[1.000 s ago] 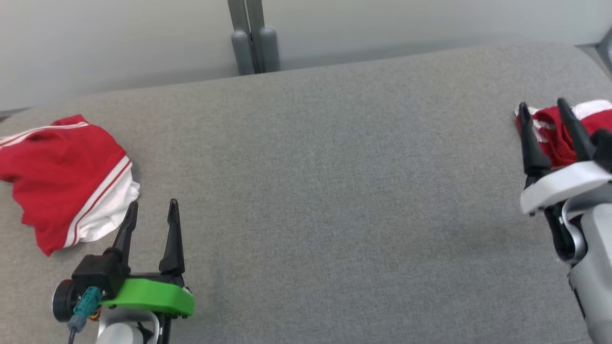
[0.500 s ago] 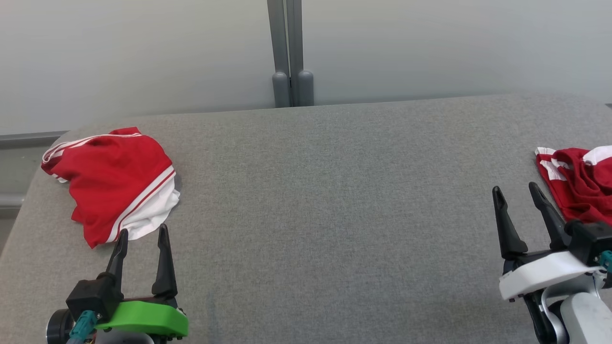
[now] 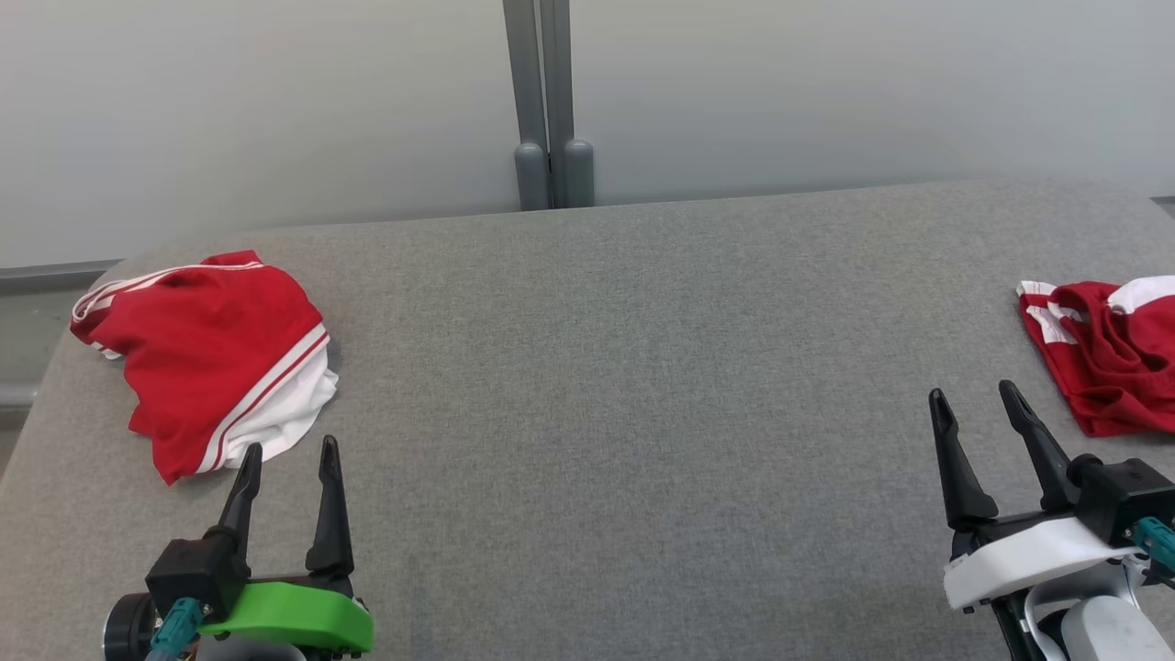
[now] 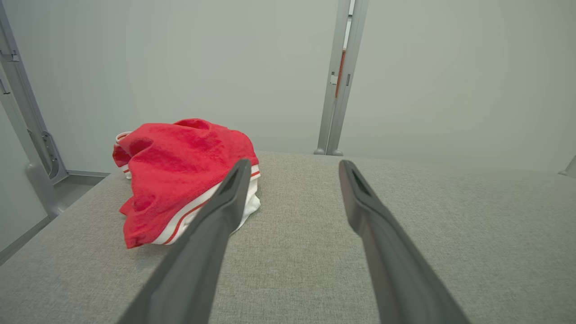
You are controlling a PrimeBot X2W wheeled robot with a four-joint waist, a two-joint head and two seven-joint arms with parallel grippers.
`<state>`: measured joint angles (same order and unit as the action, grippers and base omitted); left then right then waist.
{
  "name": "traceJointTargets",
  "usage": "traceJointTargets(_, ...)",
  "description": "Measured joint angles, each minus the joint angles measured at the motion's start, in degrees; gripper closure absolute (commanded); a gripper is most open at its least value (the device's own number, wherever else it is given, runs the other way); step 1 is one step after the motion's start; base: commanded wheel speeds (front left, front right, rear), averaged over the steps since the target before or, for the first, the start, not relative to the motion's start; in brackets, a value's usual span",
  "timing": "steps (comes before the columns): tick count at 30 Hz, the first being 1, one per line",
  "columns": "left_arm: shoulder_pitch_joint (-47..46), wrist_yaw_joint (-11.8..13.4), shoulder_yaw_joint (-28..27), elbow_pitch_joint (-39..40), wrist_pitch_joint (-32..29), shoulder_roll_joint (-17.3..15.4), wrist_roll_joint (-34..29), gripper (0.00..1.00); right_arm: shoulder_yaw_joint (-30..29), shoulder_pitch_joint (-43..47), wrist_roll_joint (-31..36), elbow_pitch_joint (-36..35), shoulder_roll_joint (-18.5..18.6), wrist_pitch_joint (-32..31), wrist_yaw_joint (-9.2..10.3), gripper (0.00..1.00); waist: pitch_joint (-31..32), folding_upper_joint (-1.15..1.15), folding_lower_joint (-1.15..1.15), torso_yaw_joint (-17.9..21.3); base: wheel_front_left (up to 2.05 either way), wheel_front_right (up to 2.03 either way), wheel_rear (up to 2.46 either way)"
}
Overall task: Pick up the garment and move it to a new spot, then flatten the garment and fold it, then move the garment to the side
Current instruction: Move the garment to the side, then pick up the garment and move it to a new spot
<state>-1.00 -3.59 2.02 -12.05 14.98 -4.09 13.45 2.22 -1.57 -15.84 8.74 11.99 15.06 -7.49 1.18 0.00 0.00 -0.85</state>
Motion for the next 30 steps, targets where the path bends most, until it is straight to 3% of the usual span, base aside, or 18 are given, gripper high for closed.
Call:
traceJointTargets(15, -0.7, -1.0, -0.4, -1.0, 0.0, 0.8, -0.5, 0.0, 0.7, -0.3, 0.4, 0.5, -0.4, 0.0, 0.0, 0.0, -0.6, 0.0, 0.0, -0.6, 0.0, 0.0, 0.0)
traceJointTargets(30, -2.0, -0.3, -3.2, -1.3, 0.1, 1.0, -0.3, 0.0, 3.7, -2.6, 0.2, 1.1, -1.2, 0.0, 0.0, 0.0, -2.0, 0.0, 0.0, -10.9, 0.0, 0.0, 0.0)
